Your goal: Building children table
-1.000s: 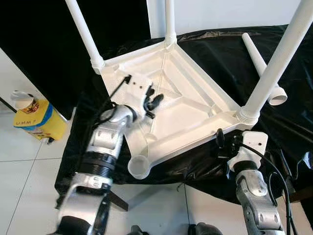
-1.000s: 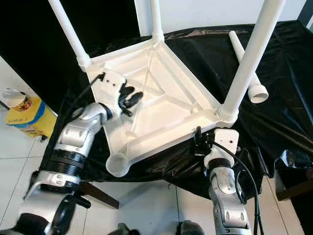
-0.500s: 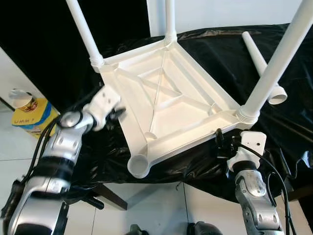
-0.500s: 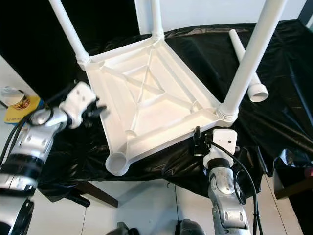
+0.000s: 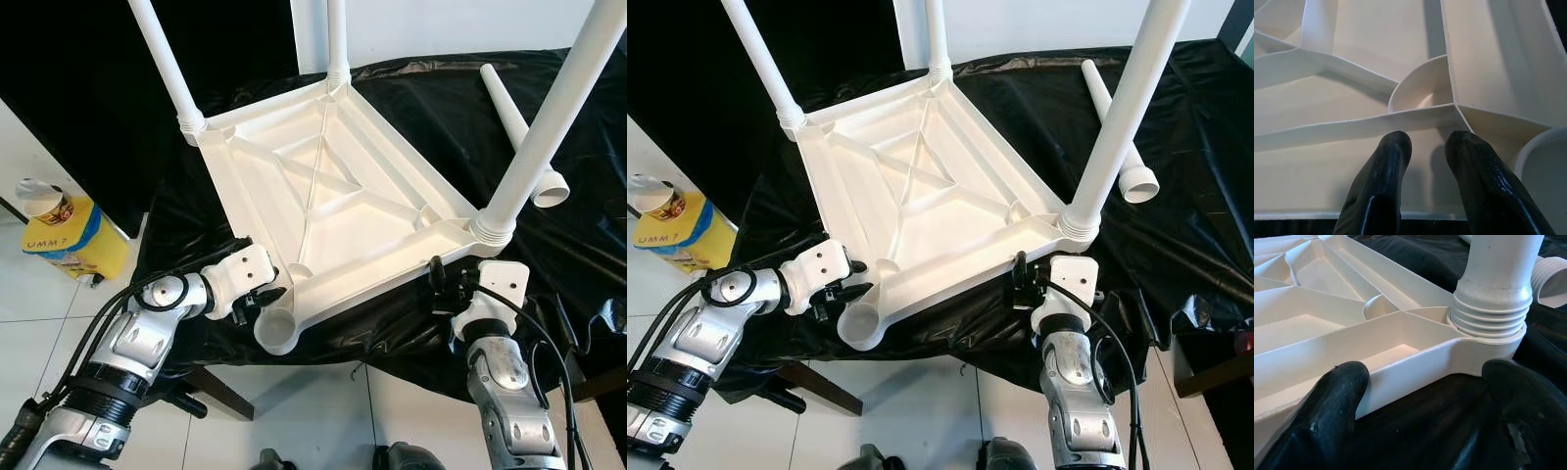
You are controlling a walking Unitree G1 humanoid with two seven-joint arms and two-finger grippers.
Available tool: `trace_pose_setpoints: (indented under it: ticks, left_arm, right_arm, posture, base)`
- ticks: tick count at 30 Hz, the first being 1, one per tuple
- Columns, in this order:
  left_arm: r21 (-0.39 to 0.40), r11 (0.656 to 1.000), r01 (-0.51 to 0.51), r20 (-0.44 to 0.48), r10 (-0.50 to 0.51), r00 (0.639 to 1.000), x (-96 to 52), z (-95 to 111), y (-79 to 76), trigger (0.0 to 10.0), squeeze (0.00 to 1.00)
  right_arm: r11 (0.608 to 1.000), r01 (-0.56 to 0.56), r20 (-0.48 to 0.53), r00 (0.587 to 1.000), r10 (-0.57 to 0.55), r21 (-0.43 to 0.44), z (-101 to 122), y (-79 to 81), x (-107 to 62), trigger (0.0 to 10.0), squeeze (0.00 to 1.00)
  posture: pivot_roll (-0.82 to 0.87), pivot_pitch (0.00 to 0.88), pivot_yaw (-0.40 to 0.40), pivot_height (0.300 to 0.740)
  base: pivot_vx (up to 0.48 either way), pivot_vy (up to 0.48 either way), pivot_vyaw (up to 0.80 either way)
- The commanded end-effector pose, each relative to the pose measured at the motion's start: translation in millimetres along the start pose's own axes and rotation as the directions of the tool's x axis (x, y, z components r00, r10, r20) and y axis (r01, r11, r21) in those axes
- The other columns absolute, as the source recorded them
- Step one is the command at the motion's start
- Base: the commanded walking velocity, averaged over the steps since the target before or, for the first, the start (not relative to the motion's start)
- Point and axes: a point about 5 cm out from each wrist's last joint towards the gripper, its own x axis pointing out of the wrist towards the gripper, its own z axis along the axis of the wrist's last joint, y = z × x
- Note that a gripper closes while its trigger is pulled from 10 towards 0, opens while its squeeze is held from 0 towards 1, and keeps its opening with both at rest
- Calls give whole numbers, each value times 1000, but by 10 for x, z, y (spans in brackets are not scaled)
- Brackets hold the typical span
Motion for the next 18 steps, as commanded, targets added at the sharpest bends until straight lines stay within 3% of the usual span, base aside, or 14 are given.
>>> trace_pose_setpoints:
  ticks: [1,6,12,13,18]
  left_arm:
    - [9,991,136,7,-136,991,88,14,-195,10000,0]
    - [15,981,196,46,-196,980,159,119,-377,10000,0]
    - [12,981,193,47,-193,980,163,129,-393,10000,0]
    - [10,982,188,44,-188,981,155,124,-386,10000,0]
    - [12,984,179,34,-179,983,137,113,-368,10000,0]
  right_arm:
    - [1000,-3,-62,998,3,2,-110,28,-5,10000,0]
    - [1000,8,-49,999,-8,-3,-97,32,15,10000,0]
    - [997,74,31,997,-74,4,-4,-28,-20,10000,0]
    - [992,126,51,991,-127,9,15,-77,-48,10000,0]
    - [981,196,39,980,-195,-11,-22,-136,-89,10000,0]
  posture:
    - [-105,118,72,740]
    - [-105,118,73,740]
    - [-100,118,71,740]
    - [-98,119,69,740]
    - [-99,119,70,740]
  base:
    - [0,0,0]
    - [0,0,0]
    - [0,0,0]
    - [0,0,0]
    - [0,0,0]
